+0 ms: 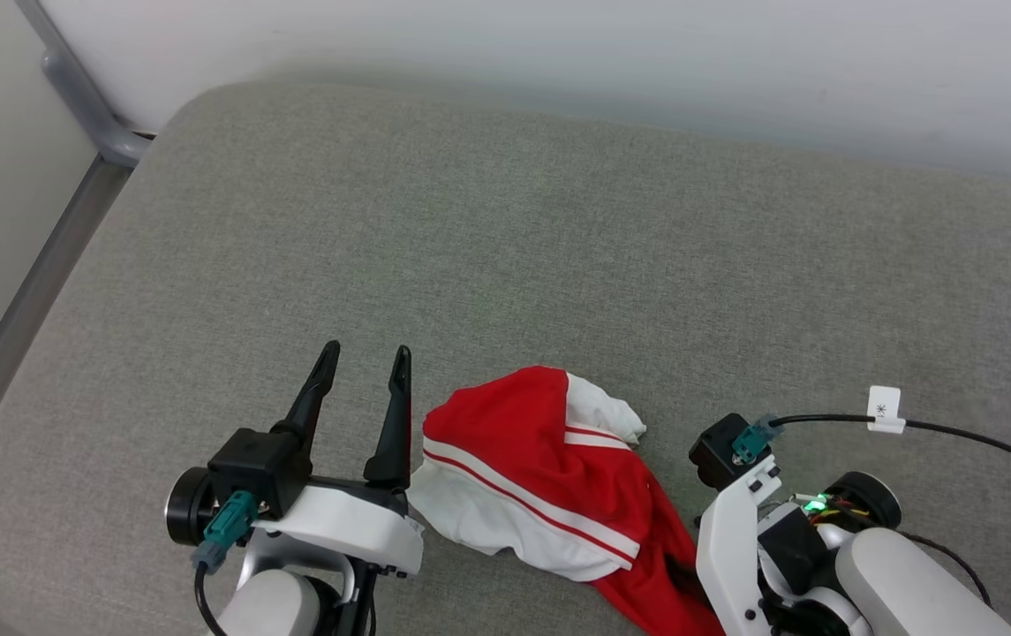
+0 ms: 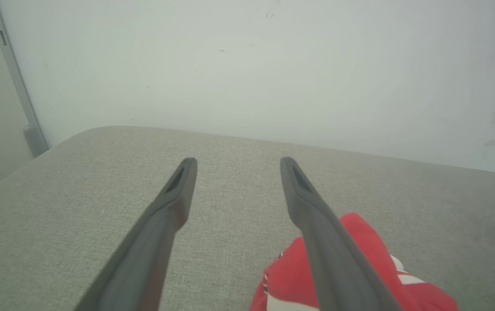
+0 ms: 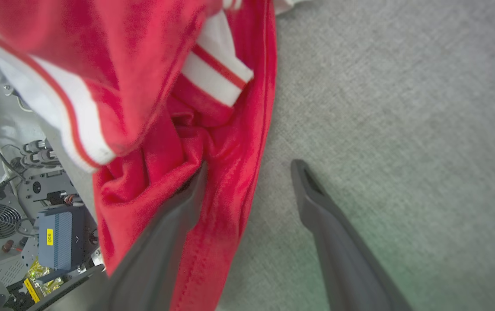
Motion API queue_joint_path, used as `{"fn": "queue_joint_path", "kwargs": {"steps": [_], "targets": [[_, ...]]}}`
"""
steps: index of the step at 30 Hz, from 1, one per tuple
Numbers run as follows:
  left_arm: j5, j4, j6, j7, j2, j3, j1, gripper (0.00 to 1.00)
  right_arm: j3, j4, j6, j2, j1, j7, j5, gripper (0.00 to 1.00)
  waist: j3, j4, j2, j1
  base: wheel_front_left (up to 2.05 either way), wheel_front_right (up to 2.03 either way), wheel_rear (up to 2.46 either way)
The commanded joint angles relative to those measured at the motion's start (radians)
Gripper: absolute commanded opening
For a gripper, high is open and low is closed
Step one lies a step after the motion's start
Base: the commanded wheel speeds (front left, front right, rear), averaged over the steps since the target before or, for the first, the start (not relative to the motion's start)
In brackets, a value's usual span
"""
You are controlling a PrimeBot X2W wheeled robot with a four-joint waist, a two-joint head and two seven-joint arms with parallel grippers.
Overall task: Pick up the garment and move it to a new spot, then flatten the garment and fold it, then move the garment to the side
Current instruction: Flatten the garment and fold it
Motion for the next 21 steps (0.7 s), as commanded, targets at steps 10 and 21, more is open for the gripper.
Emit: {"fn": "queue_joint_path", "kwargs": {"steps": [10,21], "targets": [[0.042,0.022,-0.043,-0.005,-0.053,0.049,0.010,1.00,0.123,0.065,0.000,-0.034,-0.062,0.046,0.089,0.00,0.004,0.018,0.0000,-0.0001,0.00,0.00,0.00],[0.070,0.042,-0.072,-0.005,-0.077,0.093,0.043,1.00,-0.013,-0.098,-0.001,-0.058,-0.252,-0.156,-0.013,0.00,-0.054,-0.041,0.0000,-0.0001,0.00,0.00,0.00]]}}
